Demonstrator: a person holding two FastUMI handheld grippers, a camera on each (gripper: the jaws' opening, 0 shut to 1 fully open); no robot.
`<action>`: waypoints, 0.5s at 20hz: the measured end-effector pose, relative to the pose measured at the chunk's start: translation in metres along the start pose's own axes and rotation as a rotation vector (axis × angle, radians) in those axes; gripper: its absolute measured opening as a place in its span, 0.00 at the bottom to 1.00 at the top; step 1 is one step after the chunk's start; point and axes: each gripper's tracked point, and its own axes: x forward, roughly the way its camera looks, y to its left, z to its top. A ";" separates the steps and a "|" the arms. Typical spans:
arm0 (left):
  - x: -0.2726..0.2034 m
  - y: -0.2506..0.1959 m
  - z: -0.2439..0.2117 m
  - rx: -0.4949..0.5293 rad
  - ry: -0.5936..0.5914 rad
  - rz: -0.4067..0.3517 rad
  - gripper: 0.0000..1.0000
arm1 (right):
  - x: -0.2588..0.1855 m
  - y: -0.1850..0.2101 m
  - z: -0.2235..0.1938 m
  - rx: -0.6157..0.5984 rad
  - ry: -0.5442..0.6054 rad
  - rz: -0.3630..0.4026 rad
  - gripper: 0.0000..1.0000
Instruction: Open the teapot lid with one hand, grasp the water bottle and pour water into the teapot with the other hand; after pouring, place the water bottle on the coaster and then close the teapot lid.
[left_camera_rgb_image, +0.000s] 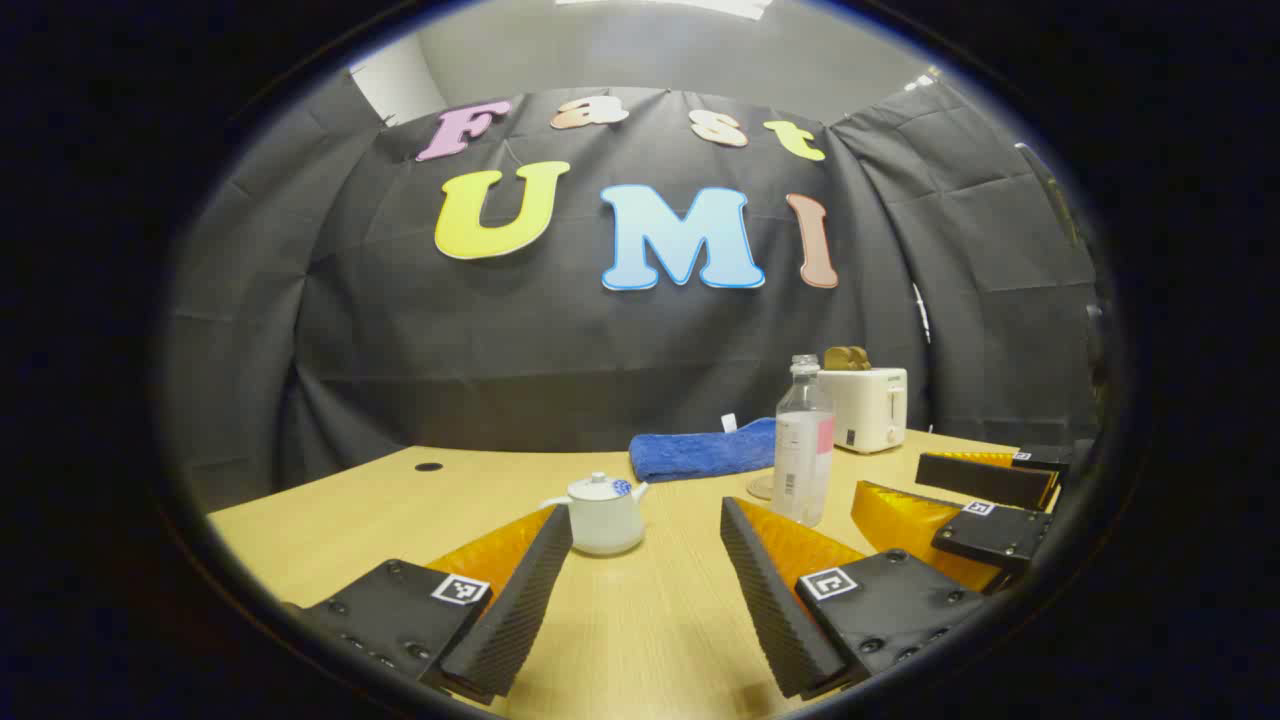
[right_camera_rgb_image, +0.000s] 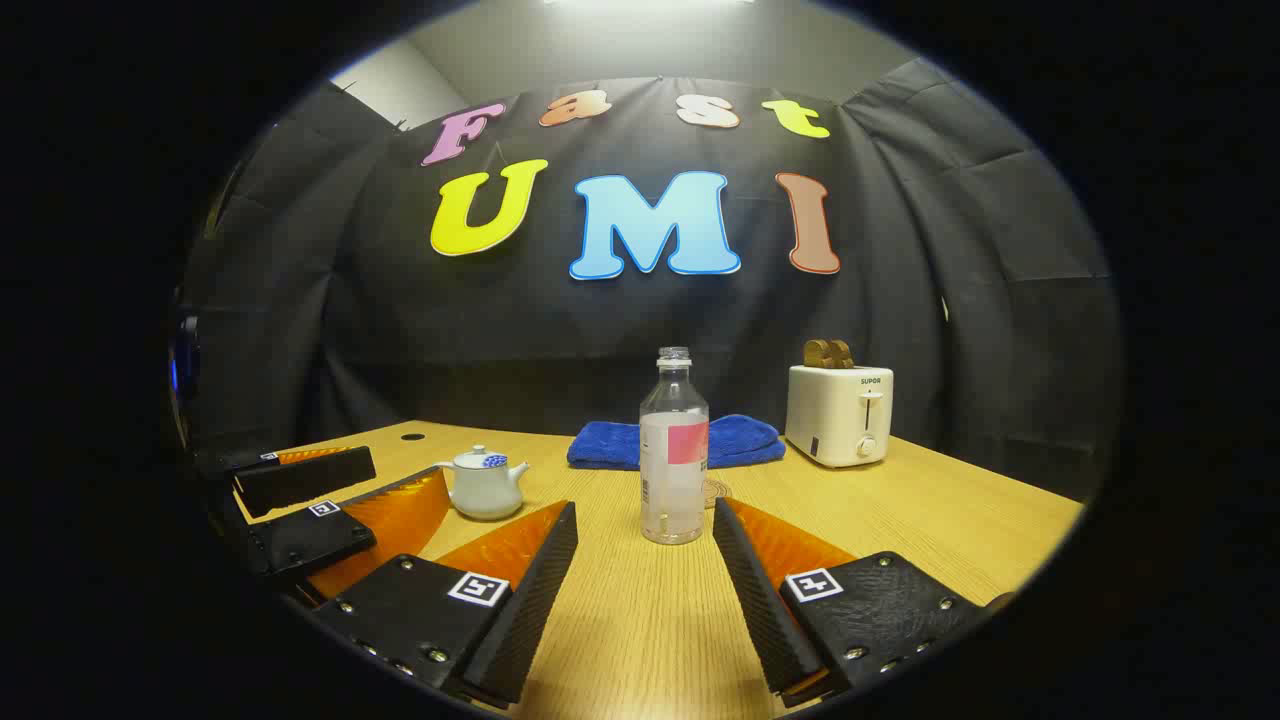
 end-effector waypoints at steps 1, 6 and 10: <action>0.000 0.000 0.000 0.000 0.000 0.000 1.00 | 0.000 0.000 0.000 0.000 0.000 0.000 0.85; 0.000 0.001 0.000 0.000 0.001 0.007 1.00 | 0.000 0.000 0.000 0.000 0.000 0.000 0.85; 0.000 0.001 0.000 0.000 0.001 0.007 1.00 | 0.000 0.000 0.000 0.000 0.000 0.000 0.85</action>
